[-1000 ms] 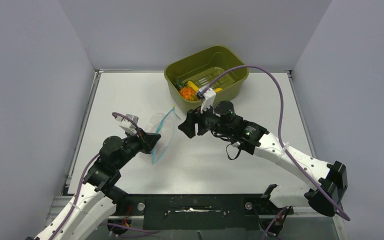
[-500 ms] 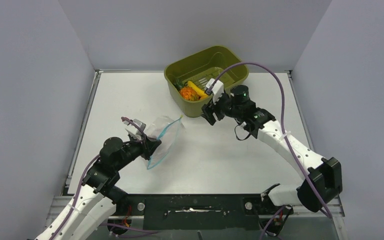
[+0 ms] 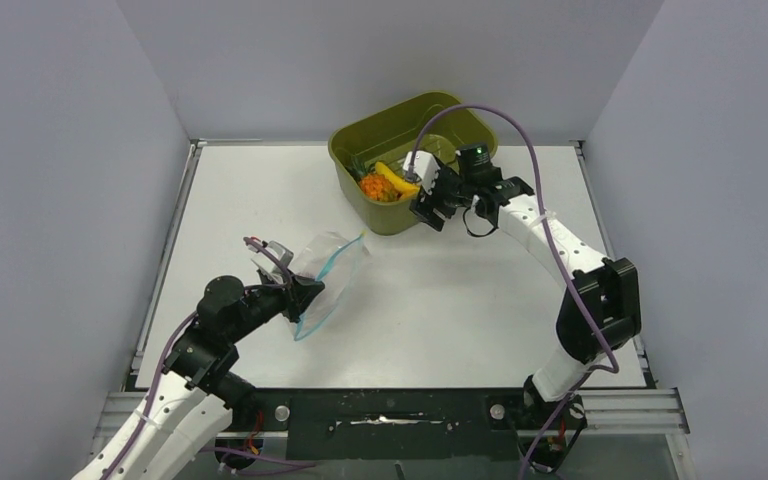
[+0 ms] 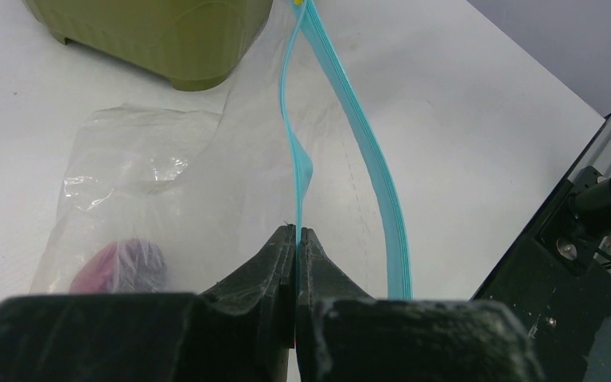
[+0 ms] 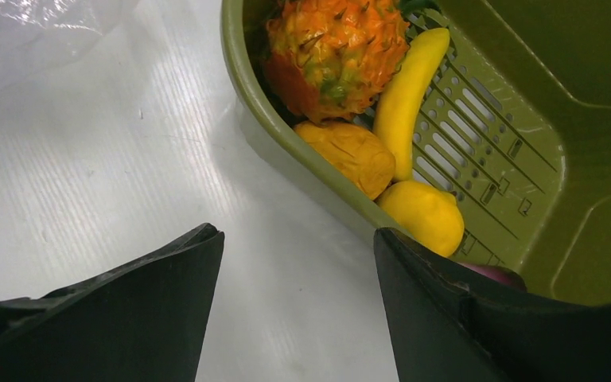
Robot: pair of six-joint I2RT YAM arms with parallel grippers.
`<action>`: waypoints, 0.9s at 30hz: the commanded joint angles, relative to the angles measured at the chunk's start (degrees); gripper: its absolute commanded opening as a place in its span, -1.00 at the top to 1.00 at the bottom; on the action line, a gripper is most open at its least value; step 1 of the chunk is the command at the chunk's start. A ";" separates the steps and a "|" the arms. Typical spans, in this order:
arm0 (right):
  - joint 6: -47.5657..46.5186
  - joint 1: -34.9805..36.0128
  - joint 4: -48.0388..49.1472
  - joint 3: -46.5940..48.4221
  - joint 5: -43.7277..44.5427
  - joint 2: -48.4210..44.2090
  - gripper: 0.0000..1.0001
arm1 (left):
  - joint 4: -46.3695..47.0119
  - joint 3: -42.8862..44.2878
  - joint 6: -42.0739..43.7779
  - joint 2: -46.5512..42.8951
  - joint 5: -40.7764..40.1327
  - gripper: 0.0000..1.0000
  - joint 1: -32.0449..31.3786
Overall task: Place the food in the zip-top bag and seal the zipper
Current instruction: Place the fake vegetable in the zipper food storage bag, then move the bin to the center of the board.
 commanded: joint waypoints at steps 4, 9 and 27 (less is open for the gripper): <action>-11.21 -2.49 -1.38 4.45 -4.22 4.25 -0.40 | 2.52 0.52 1.19 -0.99 0.89 1.00 0.03; -14.47 -2.72 -1.52 6.11 -2.34 7.79 -0.27 | 2.44 0.42 1.19 -1.52 0.49 1.00 -0.04; -18.07 -3.21 1.09 6.19 -8.78 0.03 -0.25 | 2.61 0.39 1.37 -1.67 -0.09 1.00 -0.04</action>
